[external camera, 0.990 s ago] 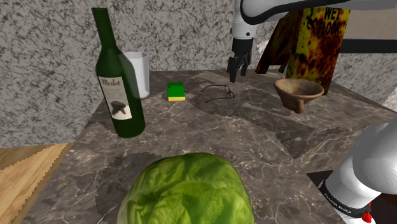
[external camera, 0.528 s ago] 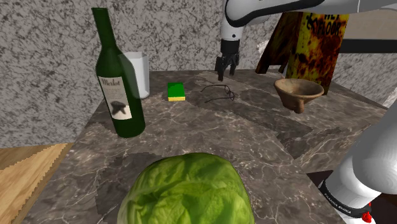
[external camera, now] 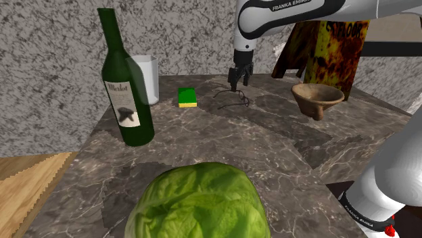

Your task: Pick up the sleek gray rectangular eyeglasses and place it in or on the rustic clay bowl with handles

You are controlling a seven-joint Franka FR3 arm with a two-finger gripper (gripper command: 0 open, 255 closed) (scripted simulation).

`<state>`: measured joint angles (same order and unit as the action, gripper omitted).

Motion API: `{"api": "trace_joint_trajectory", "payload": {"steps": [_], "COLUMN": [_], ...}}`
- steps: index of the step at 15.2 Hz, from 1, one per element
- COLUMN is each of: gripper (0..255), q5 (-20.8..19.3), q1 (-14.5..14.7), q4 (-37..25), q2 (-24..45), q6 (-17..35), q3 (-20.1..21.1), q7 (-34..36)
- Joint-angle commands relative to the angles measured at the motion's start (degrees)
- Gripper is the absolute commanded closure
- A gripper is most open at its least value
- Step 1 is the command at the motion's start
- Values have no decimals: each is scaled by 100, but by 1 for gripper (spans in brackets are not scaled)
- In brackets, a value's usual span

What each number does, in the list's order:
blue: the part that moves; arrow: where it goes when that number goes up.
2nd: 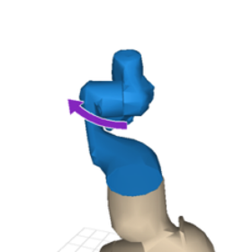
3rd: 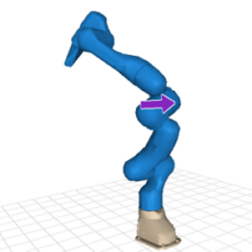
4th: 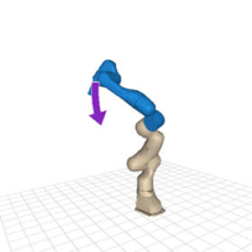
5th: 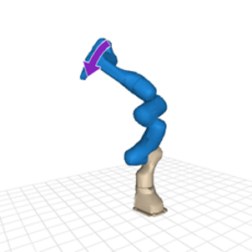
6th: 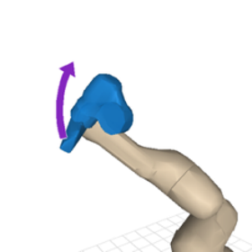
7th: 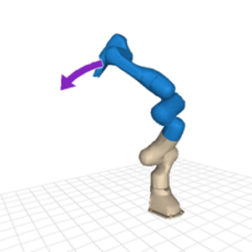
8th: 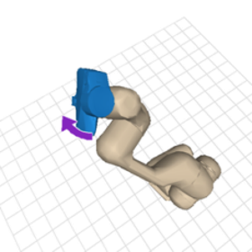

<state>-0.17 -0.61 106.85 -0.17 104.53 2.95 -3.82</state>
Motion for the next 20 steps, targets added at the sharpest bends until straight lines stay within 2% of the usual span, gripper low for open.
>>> {"api": "trace_joint_trajectory", "payload": {"steps": [1, 4, 5, 14, 20], "gripper": [0, 0, 255, 255, 255], "q5": [0, 0, 0, 0, 2], "q1": [1, 1, 1, 1, 1], "q4": [7, 6, 6, 7, -428], "q2": [-1, -1, -1, -1, -24], "q6": [8, 7, 7, 8, -450], "q3": [1, 1, 1, 1, 1], "q7": [2, 2, 2, 2, 0]}}
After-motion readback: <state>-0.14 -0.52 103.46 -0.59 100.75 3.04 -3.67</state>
